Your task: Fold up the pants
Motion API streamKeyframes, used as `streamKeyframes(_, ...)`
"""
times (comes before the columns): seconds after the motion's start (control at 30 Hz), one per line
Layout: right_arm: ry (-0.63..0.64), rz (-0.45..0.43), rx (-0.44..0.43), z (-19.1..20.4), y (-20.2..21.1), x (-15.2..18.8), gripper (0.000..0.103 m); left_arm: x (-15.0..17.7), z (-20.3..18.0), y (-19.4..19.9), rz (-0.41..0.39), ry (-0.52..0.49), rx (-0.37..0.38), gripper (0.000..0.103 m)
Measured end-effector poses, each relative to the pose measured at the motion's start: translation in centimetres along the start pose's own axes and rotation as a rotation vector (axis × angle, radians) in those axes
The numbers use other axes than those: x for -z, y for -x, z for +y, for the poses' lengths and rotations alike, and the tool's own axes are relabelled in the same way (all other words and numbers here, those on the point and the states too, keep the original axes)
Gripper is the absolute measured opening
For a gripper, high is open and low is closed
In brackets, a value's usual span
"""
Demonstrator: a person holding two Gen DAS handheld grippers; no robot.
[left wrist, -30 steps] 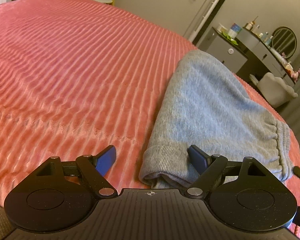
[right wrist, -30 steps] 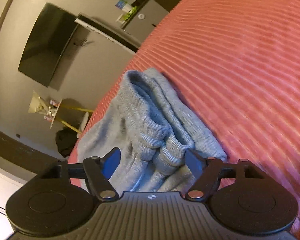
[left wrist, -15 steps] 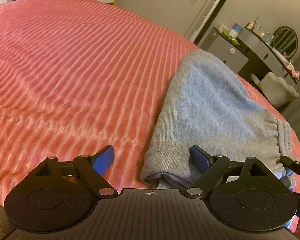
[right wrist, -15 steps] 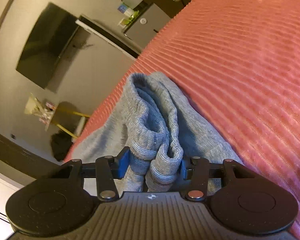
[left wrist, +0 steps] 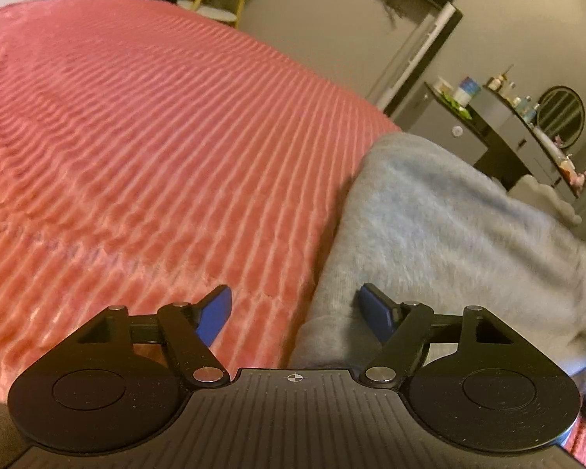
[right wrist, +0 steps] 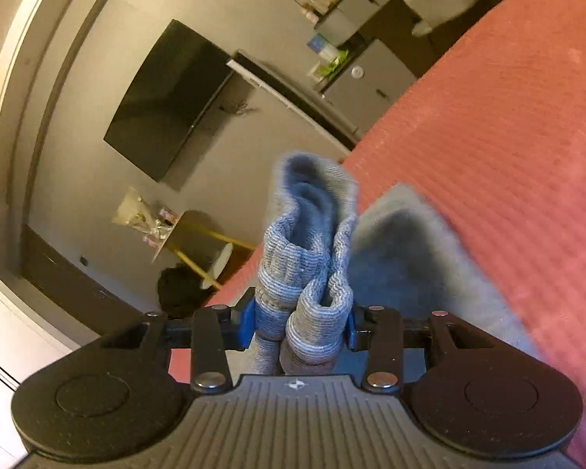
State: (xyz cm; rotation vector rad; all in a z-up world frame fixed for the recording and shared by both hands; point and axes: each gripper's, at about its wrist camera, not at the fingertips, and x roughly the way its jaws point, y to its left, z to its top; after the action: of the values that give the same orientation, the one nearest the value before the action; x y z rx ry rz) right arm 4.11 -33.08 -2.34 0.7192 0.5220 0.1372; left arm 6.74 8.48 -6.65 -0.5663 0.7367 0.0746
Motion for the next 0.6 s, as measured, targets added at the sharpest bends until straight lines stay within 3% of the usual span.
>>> streamKeyframes(0.03, 0.081, 0.034, 0.123, 0.0, -0.7, 0.5, 0.051, 0.0, 0.0, 0.0, 0.002, -0.002, 0.002, 0.074)
streamKeyframes(0.07, 0.157, 0.084, 0.274, -0.2, -1.7, 1.1, 0.066, 0.0, -0.1, 0.0, 0.000, -0.009, 0.006, 0.074)
streamKeyframes(0.1, 0.185, 0.086, 0.310, -0.3, -1.8, 1.4, 0.071, 0.1, -0.2, 0.2, -0.008, -0.018, 0.000, 0.074)
streamKeyframes(0.2, 0.217, -0.068, 0.315, 1.1, 0.1, 1.0, 0.077, 0.0, -0.1, 0.7, -0.046, -0.024, -0.029, 0.074)
streamKeyframes(0.3, 0.323, -0.132, 0.289, 2.5, 1.1, 1.3, 0.078, -0.4, 0.6, 1.0, -0.038, 0.022, -0.027, 0.071)
streamKeyframes(0.43, 0.264, -0.053, 0.224, 1.7, 1.0, 2.1, 0.081, -0.3, 1.2, 1.5, 0.079, 0.063, 0.044, 0.071)
streamKeyframes(0.6, 0.122, -0.022, 0.112, 0.3, 2.2, 2.5, 0.081, 1.2, -0.7, 2.2, 0.192, -0.041, 0.139, 0.068)
